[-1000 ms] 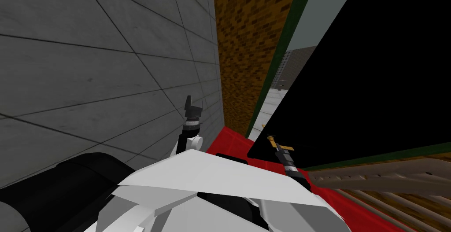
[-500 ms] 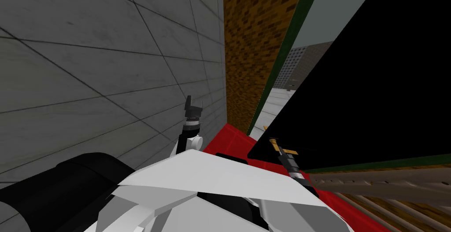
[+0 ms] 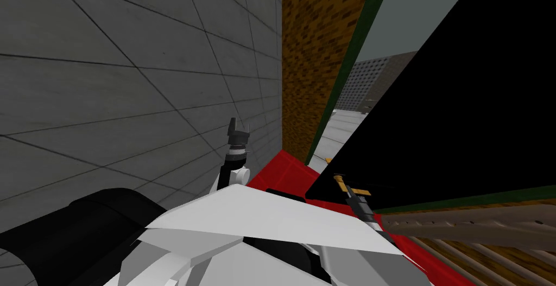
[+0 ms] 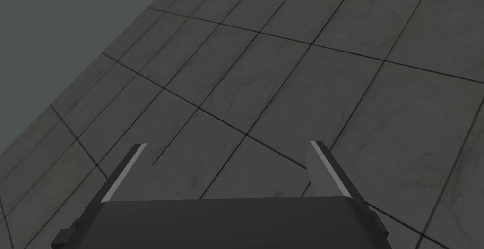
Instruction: Pull the door open
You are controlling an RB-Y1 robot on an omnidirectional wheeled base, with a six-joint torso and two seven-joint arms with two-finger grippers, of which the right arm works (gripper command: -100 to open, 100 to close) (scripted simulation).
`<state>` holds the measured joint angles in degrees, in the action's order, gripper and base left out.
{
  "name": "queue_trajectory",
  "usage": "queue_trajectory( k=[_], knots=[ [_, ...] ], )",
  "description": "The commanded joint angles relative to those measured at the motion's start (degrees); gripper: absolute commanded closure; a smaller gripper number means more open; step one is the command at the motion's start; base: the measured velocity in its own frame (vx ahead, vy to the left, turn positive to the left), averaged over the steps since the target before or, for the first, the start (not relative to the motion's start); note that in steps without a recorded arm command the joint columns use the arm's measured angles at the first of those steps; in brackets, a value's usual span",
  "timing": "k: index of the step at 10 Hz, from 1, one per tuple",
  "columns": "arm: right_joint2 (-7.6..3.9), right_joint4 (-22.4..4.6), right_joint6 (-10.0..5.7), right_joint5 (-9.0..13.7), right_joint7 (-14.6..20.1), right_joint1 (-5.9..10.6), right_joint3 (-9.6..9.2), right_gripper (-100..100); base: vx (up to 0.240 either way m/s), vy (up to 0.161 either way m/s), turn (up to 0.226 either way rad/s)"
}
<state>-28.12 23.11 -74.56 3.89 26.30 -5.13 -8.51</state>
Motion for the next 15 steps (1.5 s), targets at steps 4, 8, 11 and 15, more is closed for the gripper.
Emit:
queue_trajectory(
  k=[4, 8, 11, 15],
  knots=[
    [1.35, 0.7, 2.9, -0.75, -1.03, 1.67, 1.83, 100, -0.137, -0.047, 0.123],
    [2.74, 1.41, 5.89, -1.53, -2.1, 3.4, 3.72, 100, -0.191, -0.064, 0.163],
    [3.63, 1.75, 7.83, -2.03, -2.78, 4.51, 4.94, 100, -0.187, -0.078, 0.144],
    [5.01, 2.59, 10.79, -2.79, -3.84, 6.22, 6.82, 100, -0.134, -0.047, 0.117]
  ],
)
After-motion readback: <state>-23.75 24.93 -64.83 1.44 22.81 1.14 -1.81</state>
